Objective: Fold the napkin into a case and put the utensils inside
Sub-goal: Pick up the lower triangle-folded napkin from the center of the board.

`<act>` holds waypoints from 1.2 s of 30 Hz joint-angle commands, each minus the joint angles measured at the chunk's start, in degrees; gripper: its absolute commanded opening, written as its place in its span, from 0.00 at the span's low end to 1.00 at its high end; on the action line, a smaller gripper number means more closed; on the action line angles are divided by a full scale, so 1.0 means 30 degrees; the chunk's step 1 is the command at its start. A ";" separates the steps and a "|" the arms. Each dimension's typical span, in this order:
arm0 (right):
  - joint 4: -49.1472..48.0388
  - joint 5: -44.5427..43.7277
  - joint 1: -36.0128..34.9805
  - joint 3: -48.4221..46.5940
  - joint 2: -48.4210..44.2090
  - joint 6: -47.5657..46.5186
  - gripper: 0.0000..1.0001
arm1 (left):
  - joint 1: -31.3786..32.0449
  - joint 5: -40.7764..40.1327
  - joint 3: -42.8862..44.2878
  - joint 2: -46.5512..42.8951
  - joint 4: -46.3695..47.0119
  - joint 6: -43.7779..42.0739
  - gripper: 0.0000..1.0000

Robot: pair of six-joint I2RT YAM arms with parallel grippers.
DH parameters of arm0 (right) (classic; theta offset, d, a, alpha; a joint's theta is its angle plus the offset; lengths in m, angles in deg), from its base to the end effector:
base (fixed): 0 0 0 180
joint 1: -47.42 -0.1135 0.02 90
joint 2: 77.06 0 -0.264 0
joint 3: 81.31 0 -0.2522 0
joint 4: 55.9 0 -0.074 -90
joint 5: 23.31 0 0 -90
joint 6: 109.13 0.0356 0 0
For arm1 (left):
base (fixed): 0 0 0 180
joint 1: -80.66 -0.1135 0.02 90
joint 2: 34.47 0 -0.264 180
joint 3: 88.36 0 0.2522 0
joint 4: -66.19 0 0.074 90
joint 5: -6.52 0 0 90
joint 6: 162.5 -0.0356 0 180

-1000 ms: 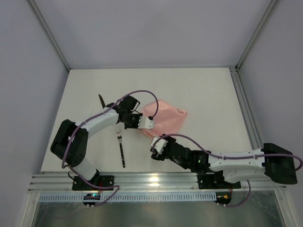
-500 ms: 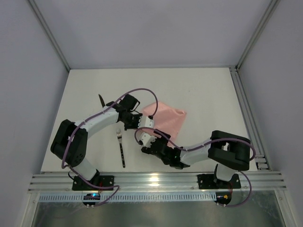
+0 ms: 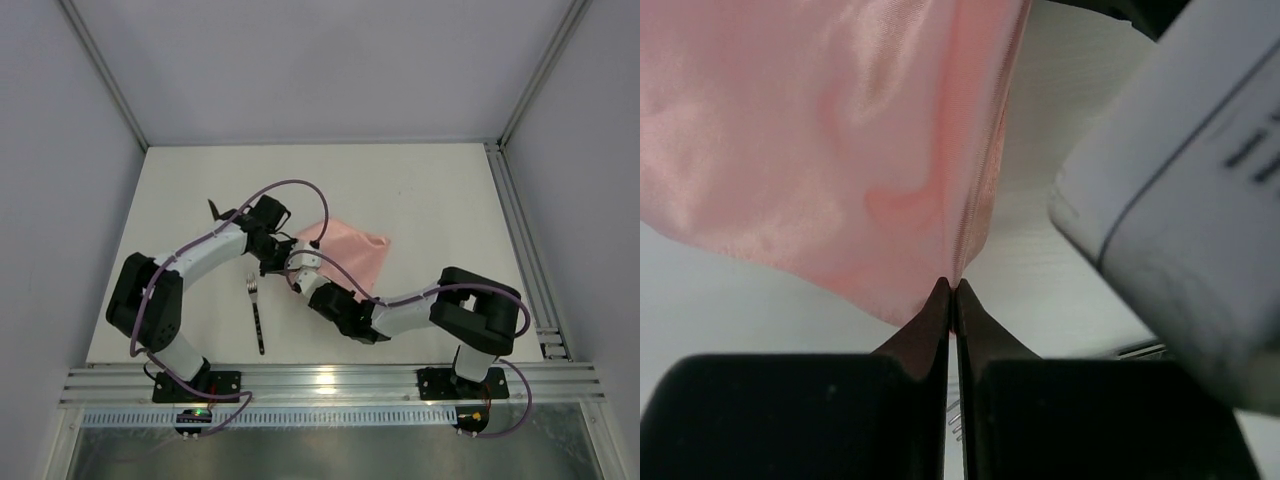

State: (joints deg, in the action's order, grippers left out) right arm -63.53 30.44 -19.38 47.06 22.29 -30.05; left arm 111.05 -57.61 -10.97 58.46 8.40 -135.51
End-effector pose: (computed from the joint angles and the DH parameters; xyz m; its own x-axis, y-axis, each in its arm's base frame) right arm 0.1419 0.2777 0.1213 -0.1424 -0.7201 -0.6790 -0.6009 0.6081 -0.5188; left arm 0.2569 -0.1687 0.2080 0.1268 0.8551 -0.5027 0.9919 -0.1083 0.0659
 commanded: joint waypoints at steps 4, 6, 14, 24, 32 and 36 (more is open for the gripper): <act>0.4107 0.4459 0.0705 -0.1029 -0.2524 0.1119 0.04 | -0.0433 0.1190 0.0965 -0.0067 -0.2309 -0.0473 0.00; 0.5367 0.7114 0.1027 -0.1176 -0.3202 0.1207 0.04 | -0.0695 0.1366 0.1345 -0.0008 -0.3015 -0.0766 0.00; 0.6954 1.6849 0.3047 -0.1323 -0.4757 0.1734 0.04 | -0.1019 0.2012 0.2108 -0.0388 -0.6061 -0.2025 0.00; 0.5754 2.4004 0.6562 -0.1324 -0.3616 0.2466 0.04 | -0.1224 0.2419 0.2488 -0.0506 -0.7321 -0.2903 0.50; 0.3820 2.6496 0.8439 -0.1001 -0.2356 0.3082 0.04 | -0.1312 0.4883 0.1144 -0.1034 -0.4493 -0.1945 0.84; 0.3468 2.7139 0.8791 -0.1001 -0.1712 0.3199 0.04 | -0.1283 0.4737 0.0321 -0.0449 -0.0094 0.1222 0.83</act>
State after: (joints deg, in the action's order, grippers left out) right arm -48.99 107.35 6.25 44.26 15.93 -21.46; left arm 107.16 -46.40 -8.83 57.43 -2.81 -138.74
